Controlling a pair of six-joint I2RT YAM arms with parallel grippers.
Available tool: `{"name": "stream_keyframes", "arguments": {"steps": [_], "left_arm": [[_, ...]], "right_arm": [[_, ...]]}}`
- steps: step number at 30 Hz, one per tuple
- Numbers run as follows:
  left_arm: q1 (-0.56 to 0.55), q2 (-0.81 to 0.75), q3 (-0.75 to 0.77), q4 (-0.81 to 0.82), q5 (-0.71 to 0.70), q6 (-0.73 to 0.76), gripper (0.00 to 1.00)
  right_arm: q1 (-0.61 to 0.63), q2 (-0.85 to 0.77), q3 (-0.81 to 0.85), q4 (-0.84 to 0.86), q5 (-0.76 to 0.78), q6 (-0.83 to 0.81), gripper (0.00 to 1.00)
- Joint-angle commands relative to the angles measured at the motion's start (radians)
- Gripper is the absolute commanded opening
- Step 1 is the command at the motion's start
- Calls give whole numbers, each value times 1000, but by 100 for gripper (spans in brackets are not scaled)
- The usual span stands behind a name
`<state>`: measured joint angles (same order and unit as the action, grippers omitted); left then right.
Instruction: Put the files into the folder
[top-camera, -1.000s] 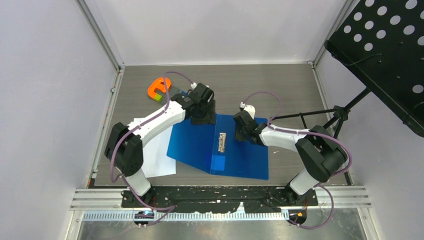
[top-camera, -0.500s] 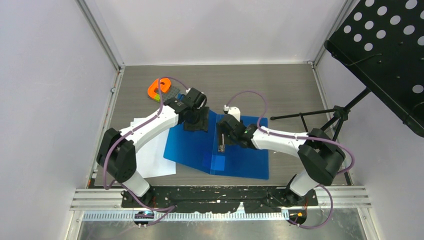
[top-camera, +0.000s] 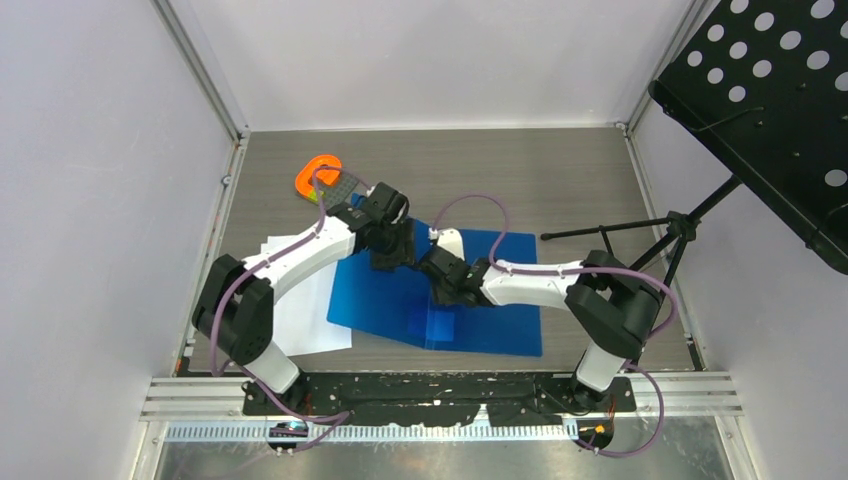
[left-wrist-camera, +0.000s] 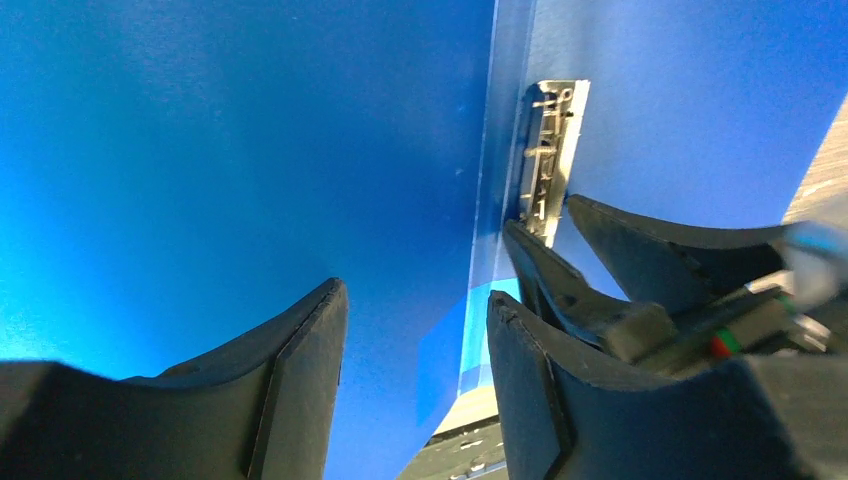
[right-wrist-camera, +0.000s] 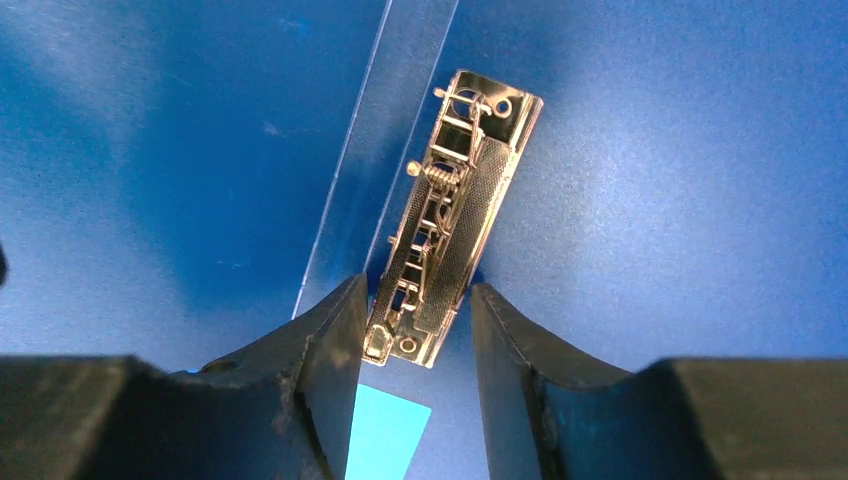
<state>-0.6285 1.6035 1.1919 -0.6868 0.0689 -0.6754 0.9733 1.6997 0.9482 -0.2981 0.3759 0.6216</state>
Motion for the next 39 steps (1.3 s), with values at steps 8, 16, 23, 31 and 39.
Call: {"name": "stream_keyframes", "arguments": {"steps": [8,16,23,31,39], "left_arm": [[21,7,-100,266,201,-239,52],[14,177,4,341,250,-270,51],[12,286,24,362,236,-314,46],[-2,328,51,341,170,-309,41],[-34,355,112,232,45,-275,31]], "right_arm": [[-6,-80,-134,206,34,-217,26],[-7,-88,-167,253,-14,-205,27],[-36,-140,-231,310,-72,-167,50],[-96,-234,-288,398,-166,-139,62],[-192,-322,-303,398,-288,-52,62]]}}
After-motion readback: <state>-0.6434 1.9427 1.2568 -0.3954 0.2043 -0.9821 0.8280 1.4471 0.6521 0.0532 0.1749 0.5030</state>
